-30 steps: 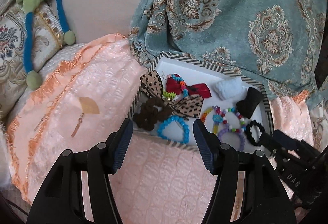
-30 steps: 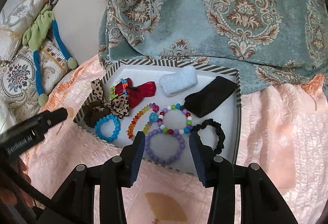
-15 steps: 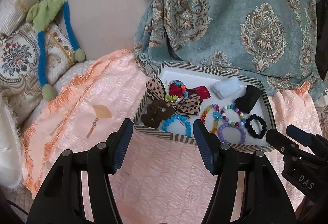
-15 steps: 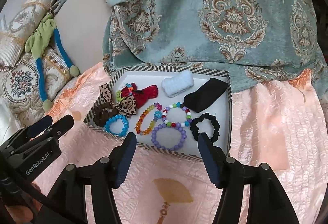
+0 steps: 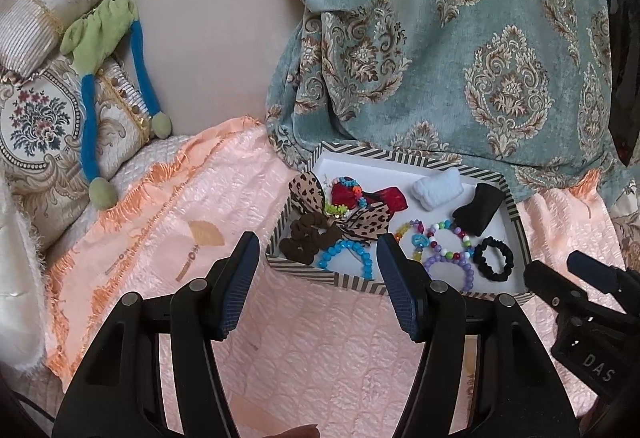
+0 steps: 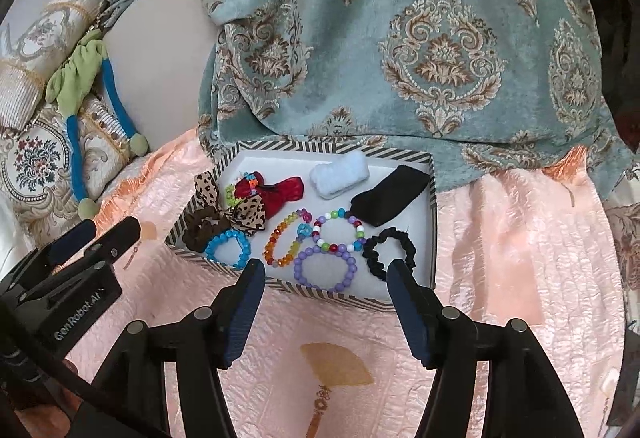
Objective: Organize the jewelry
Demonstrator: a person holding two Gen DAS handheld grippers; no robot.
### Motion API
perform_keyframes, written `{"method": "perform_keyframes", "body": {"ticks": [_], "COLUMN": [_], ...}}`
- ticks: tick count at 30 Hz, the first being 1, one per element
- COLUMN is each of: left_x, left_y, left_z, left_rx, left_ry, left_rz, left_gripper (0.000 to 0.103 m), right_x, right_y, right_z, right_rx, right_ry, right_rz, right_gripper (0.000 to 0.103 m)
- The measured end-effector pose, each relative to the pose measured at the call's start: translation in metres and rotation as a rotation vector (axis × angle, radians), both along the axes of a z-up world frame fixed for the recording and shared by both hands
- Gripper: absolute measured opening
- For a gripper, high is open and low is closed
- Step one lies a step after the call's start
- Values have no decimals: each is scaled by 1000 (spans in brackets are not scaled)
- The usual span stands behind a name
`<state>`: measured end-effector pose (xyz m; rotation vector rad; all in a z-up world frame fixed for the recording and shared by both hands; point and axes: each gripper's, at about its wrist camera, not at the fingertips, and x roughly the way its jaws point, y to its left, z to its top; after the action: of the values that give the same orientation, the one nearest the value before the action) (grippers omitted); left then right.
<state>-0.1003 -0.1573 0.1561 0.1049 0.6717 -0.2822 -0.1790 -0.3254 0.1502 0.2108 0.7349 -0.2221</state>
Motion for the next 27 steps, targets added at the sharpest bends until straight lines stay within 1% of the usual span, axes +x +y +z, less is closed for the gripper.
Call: {"method": "perform_keyframes", "body": {"ticks": [3, 9, 14, 21, 27], "left_x": [-1, -2, 0, 1, 3], "left_y": [1, 1, 2, 1, -1], "left_z": [0, 1, -1, -2, -6], "left_rx": [-1, 2, -5, -8, -14], "left_ry": [-4, -18, 6, 10, 31], "left_rz": [0, 2, -9, -21, -34], "left_gripper": [61, 61, 61, 61, 61], "right_x": [-1, -1, 0, 1, 0], "right_y": [1, 3, 3, 4, 5], "right_z": [3, 4, 3, 3, 2], "right_rx": [-8, -16, -20, -26, -25], "right_ry": [-6, -2, -1, 4, 6], "right_rz": [-6, -9, -7, -6, -3], "right_gripper": [67, 67, 67, 67, 68]}}
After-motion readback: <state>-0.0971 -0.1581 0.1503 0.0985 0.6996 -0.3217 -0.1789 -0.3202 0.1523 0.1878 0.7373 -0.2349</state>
